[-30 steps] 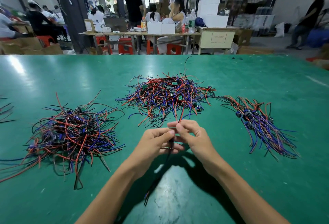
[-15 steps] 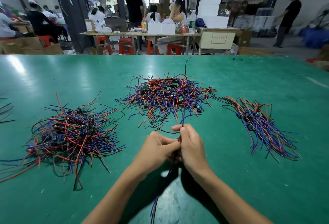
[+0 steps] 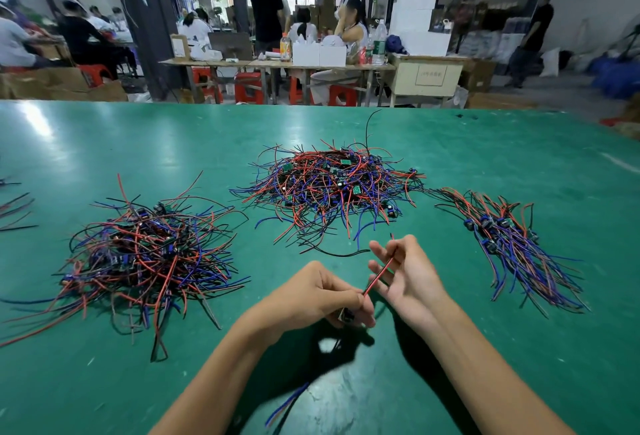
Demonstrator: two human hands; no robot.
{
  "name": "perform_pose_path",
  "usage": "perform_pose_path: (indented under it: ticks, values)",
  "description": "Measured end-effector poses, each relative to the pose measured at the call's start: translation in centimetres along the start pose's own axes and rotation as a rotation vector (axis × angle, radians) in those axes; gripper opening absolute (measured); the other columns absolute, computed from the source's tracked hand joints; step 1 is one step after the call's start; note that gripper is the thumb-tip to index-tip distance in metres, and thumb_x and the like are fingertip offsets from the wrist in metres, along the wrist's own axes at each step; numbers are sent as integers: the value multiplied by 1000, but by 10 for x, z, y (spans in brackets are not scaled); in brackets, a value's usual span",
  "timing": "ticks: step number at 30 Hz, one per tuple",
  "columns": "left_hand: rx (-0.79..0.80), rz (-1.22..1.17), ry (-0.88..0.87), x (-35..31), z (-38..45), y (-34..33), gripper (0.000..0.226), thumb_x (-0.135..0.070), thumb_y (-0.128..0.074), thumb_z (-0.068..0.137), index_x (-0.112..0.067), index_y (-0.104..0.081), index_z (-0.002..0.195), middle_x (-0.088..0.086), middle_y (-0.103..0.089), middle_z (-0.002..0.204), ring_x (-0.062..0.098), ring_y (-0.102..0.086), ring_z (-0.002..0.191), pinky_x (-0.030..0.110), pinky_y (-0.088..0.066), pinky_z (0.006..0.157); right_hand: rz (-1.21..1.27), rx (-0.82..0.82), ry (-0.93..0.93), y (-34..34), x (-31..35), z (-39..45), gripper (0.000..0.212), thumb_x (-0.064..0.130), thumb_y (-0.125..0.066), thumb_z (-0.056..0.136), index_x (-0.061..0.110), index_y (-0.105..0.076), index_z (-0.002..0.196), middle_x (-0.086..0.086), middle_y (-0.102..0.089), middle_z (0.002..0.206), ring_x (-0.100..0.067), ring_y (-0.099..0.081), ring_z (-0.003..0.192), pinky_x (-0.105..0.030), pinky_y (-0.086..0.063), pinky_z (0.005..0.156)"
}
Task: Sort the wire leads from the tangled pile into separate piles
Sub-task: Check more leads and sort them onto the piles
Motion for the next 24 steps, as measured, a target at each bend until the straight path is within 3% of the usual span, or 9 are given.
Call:
perform_pose_path:
  ticks: [2, 5, 7, 9, 12, 18, 21, 24]
  values:
    - [-60, -8, -29, 0, -1, 8, 18, -13, -65, 94, -14, -82, 90, -1, -73, 77, 8, -58, 69, 20, -50, 65, -78, 74, 30, -4, 4, 1, 24, 30, -45, 101, 17, -62, 89, -4, -78, 92, -17, -64, 65, -30, -48, 60]
    - [-242, -301, -74, -3, -1, 30, 19, -12, -62, 96, -11, -81, 96, 3, -74, 84, 13, -64, 69, 21, -55, 65, -352, 70, 239, -11, 12, -1, 26, 40, -46, 105, 21, -62, 107, -8, -76, 101, -18, -65, 68, -28, -51, 55]
    - [-393, -549, -90, -2, -4, 47, 19, -13, -60, 96, -6, -77, 103, 8, -74, 88, 14, -70, 75, 20, -57, 70, -680, 115, 478, -23, 18, -10, 14, 33, -65, 97, 27, -60, 108, -4, -73, 102, -20, -67, 75, -27, -52, 61]
    - [-507, -772, -90, 3, -7, 58, 18, -13, -64, 93, -3, -75, 103, 9, -75, 88, 13, -72, 78, 18, -57, 70, -891, 288, 618, -37, 5, -19, 31, 32, -80, 85, 32, -63, 111, 4, -73, 98, -18, -68, 82, -26, -54, 71]
    - [-580, -935, -92, 8, -12, 63, 15, -12, -70, 88, -2, -74, 99, 11, -75, 88, 13, -73, 76, 17, -58, 68, -788, 406, 669, -55, -3, -34, 33, 48, -80, 80, 37, -67, 108, 8, -75, 93, -12, -68, 81, -22, -50, 67]
    - [-538, -913, -147, 1, -10, 54, 13, -20, -78, 74, -10, -79, 82, 15, -77, 96, 21, -76, 89, 21, -59, 72, -474, 206, 634, -41, 17, -33, 20, 50, -67, 89, 31, -74, 89, 0, -76, 82, -7, -63, 68, -17, -47, 58]
    - [-484, -911, -156, -1, -6, 44, 13, -19, -79, 72, -11, -81, 81, 15, -77, 97, 23, -76, 90, 20, -59, 70, -303, 130, 494, -34, 15, -29, 21, 50, -67, 81, 31, -77, 81, -1, -76, 80, -7, -61, 61, -17, -47, 53]
    - [-459, -819, -226, -6, -5, 35, 16, -18, -79, 72, -11, -82, 86, 16, -77, 98, 25, -75, 93, 22, -58, 73, -137, 144, 327, -33, 12, -22, 29, 48, -72, 75, 20, -77, 81, 0, -76, 81, -8, -61, 59, -17, -46, 52]
Point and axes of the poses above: each hand's wrist, its own z-axis towards the middle knuckle, its own y-axis out of the back of the hand, x = y × z, the point moved 8 cm from there along z, towards the middle knuckle
